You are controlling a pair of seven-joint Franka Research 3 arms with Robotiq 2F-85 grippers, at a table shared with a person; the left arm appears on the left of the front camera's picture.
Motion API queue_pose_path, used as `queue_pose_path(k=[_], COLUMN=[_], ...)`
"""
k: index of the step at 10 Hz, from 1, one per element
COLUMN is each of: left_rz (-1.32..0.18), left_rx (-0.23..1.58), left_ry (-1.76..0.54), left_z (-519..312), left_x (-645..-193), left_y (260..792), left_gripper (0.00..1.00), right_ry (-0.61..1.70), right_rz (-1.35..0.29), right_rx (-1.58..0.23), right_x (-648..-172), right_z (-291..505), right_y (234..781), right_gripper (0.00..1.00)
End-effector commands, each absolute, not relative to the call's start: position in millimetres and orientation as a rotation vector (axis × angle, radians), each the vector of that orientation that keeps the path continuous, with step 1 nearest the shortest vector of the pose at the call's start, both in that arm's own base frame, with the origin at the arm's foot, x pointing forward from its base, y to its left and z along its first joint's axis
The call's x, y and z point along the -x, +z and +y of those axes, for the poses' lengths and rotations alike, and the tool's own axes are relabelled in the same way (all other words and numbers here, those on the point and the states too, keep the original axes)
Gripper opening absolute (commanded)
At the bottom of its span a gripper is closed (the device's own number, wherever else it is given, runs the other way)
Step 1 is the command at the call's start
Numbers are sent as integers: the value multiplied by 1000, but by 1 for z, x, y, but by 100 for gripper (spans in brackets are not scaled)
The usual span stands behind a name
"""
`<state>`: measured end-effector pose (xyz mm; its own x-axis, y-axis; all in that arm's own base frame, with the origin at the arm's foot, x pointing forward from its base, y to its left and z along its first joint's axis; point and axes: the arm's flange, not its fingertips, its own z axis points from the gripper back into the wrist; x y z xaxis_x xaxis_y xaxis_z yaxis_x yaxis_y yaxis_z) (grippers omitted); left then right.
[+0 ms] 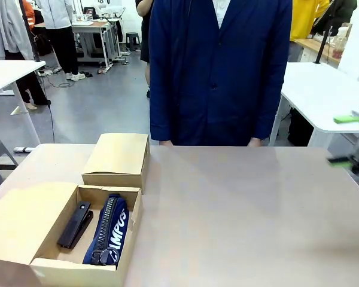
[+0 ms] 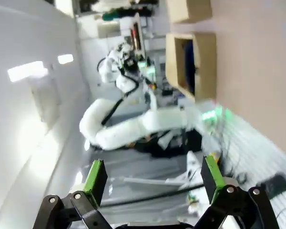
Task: Place items inside the box.
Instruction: Pick up a Pencil pouch or Stapler and place it inside the Mailer Box closest to the robot, then close the lid of the Mailer Box closest to the robot.
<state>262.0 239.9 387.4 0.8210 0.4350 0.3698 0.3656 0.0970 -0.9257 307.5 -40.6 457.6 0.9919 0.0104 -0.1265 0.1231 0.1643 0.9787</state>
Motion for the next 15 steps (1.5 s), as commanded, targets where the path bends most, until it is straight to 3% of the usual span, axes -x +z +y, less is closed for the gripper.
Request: queue_pose_path(k=[1,2,3,13,15], left_rz=[-690,-690,-690,-669,-769], left_rx=[1517,1517,1517,1509,1464], left_ry=[39,39,39,57,-525], left_z=[239,239,239,240,169], left_x=[-261,-261,-261,-262,-253], left_y=[389,389,389,387,428], left_gripper=[100,100,100,100,100], right_ry=[2,52,-62,-62,-62], right_rz=[370,459,243,243,243], right_rx=[-1320,-1215,-1397,-1397,-1397], right_x=[-275,-287,-293,-293,-293], right_z=[-26,-10,-46,-46,-46], right_y=[420,410,442,442,442], right_gripper=[100,100,100,100,100])
